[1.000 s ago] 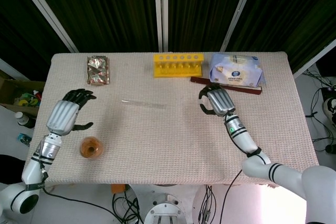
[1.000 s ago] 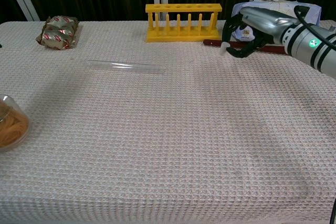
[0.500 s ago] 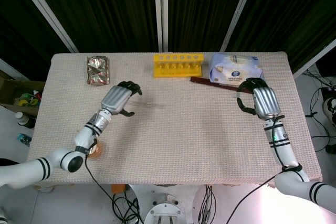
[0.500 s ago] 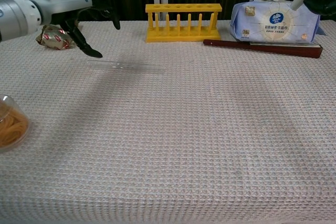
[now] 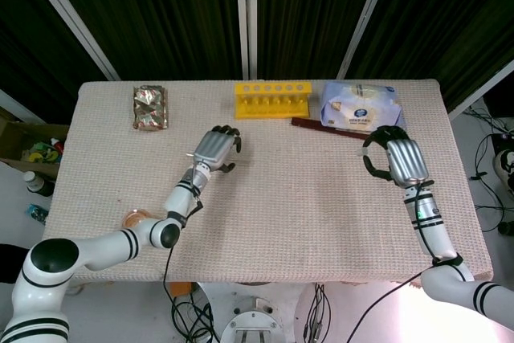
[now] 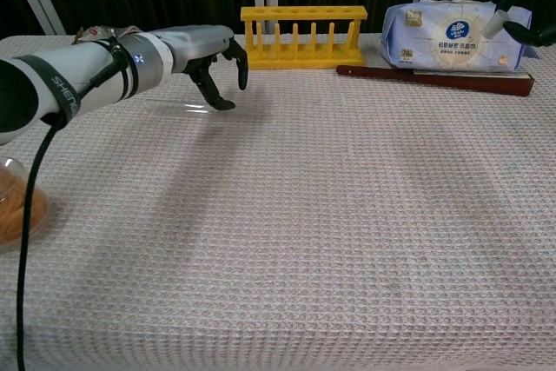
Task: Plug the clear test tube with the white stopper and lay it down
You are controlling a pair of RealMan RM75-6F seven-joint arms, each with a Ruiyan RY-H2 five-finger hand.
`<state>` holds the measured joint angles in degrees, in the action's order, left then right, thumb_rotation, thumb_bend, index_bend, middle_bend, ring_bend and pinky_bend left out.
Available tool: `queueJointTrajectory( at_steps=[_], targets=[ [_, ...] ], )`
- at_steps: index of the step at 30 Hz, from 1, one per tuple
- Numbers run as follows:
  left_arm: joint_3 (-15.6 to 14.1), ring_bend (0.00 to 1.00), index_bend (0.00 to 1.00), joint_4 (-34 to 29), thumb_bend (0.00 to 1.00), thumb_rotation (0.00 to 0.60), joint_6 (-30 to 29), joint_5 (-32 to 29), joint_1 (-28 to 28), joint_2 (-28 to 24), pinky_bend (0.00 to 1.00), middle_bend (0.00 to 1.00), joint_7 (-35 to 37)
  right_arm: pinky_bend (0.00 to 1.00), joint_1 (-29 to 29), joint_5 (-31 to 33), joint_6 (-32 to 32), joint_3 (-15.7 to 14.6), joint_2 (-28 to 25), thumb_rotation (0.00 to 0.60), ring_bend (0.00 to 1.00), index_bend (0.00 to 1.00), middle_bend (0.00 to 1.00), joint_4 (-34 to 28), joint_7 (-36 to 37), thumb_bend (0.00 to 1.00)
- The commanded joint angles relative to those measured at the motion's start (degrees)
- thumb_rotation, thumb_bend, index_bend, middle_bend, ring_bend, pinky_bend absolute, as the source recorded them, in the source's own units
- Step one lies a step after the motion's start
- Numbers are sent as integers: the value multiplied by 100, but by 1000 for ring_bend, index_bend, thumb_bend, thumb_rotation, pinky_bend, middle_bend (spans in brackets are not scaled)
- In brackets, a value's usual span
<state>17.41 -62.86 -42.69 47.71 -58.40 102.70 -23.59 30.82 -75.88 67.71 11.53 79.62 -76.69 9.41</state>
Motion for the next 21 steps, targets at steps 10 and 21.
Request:
queueJointTrajectory(
  at_steps=[10, 21],
  targets=[
    [-69, 122, 433, 512, 320, 600, -23, -733, -142, 394, 165, 210, -409, 217, -18, -37, -82, 11, 66, 600, 205, 724, 406, 128, 124, 546],
    [-94, 141, 459, 607, 353, 600, -14, -724, -155, 436, 166, 252, -392, 217, -36, -41, -112, 39, 93, 600, 205, 723, 407, 170, 146, 546]
  ],
)
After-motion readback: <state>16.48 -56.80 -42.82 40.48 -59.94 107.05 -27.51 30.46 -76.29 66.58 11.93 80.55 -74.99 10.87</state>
